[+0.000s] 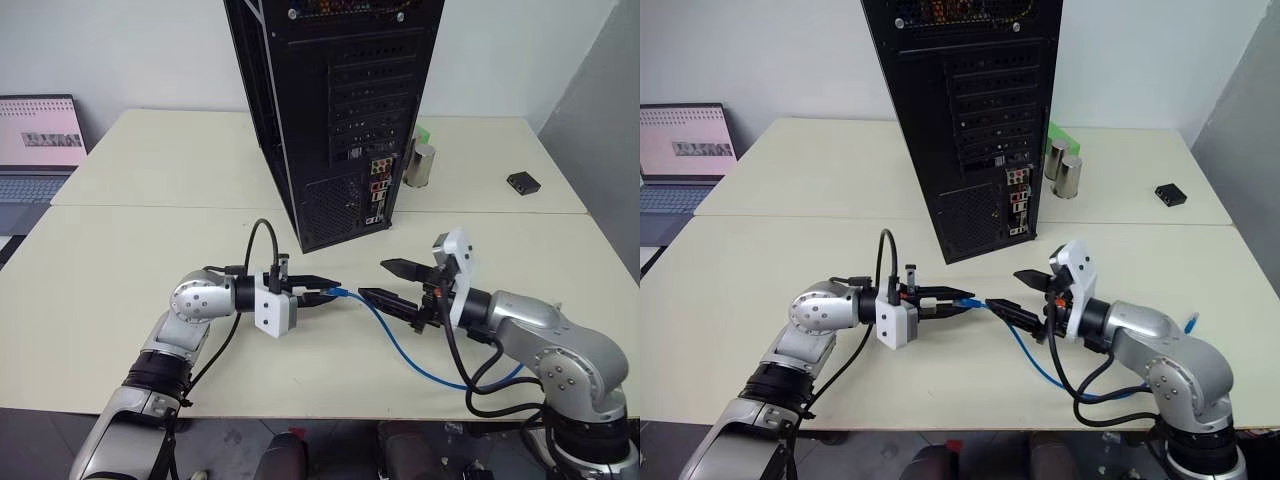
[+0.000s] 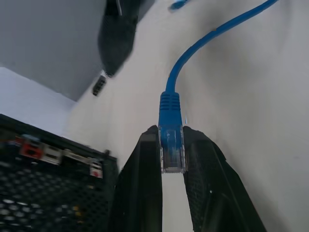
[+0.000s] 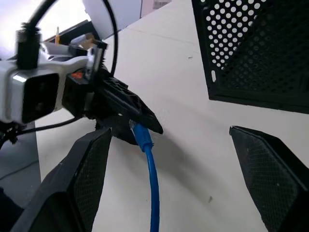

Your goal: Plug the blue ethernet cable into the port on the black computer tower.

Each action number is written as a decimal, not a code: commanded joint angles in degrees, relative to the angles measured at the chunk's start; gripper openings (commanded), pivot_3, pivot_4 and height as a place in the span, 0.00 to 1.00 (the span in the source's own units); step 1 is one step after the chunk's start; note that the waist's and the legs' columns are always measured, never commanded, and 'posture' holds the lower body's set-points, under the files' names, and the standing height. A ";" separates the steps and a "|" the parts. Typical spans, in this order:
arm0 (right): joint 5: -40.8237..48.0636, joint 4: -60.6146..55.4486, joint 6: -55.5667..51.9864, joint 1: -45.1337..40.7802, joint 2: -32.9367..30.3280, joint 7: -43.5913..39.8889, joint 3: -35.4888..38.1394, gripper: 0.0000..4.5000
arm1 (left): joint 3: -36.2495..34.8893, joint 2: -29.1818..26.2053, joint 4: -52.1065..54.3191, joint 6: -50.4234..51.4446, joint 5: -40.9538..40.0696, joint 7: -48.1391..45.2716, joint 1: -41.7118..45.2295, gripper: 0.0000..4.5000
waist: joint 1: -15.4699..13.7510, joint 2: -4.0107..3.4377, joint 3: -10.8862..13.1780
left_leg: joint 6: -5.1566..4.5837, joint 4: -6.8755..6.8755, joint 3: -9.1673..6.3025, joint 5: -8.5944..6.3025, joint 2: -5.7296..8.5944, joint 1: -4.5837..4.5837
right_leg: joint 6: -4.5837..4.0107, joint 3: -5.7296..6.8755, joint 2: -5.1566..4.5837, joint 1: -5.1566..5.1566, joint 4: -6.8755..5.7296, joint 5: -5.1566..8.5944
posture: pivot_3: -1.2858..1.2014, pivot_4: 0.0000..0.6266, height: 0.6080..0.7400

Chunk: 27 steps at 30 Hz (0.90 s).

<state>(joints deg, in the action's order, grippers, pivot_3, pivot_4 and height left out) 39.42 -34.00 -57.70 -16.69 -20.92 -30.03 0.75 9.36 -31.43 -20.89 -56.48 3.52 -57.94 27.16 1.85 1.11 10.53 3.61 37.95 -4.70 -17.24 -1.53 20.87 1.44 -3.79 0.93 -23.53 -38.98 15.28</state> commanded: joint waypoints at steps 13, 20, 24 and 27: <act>4.51 4.04 0.01 -3.59 3.23 -0.06 -3.19 0.91 | -1.22 -1.85 -6.22 -16.01 13.42 20.51 2.70 0.07 | 0.03 -0.01 0.00 | 0.00 0.00 -0.02 0.00 0.01 0.01 | 0.00 0.05 0.00 0.00 -0.01 0.00 | 0.52 0.24 1.00; 4.25 5.13 0.26 -3.97 3.16 -0.51 -4.53 0.91 | 0.04 -3.00 -7.49 -17.36 16.16 24.66 3.94 0.07 | 0.03 -0.01 0.00 | 0.00 0.00 -0.02 0.00 0.00 0.01 | 0.00 0.06 -0.01 0.00 -0.01 0.00 | 0.52 0.24 1.00; 4.37 5.40 0.39 -4.32 3.67 -0.33 -4.74 0.87 | 0.65 -3.22 -7.60 -17.59 17.30 26.43 4.14 0.07 | 0.03 -0.01 0.00 | 0.00 -0.01 -0.02 0.00 0.00 0.01 | 0.01 0.06 -0.01 0.00 -0.01 0.00 | 0.52 0.24 1.00; 4.21 5.83 0.38 -4.61 3.95 -0.18 -4.90 0.74 | 0.99 -3.23 -7.31 -17.41 17.93 27.75 4.13 0.07 | 0.02 0.00 0.00 | 0.00 0.00 -0.02 0.00 0.00 0.01 | 0.00 0.07 -0.01 0.00 -0.02 0.00 | 0.52 0.24 1.00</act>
<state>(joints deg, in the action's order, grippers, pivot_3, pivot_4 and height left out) 42.33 -27.29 -57.99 -20.22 -17.38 -29.90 -3.83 9.89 -34.06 -29.14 -73.18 21.20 -31.75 30.19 1.87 1.10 10.53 3.61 37.95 -4.73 -17.24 -1.53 20.88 1.44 -3.72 0.93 -23.53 -38.99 15.28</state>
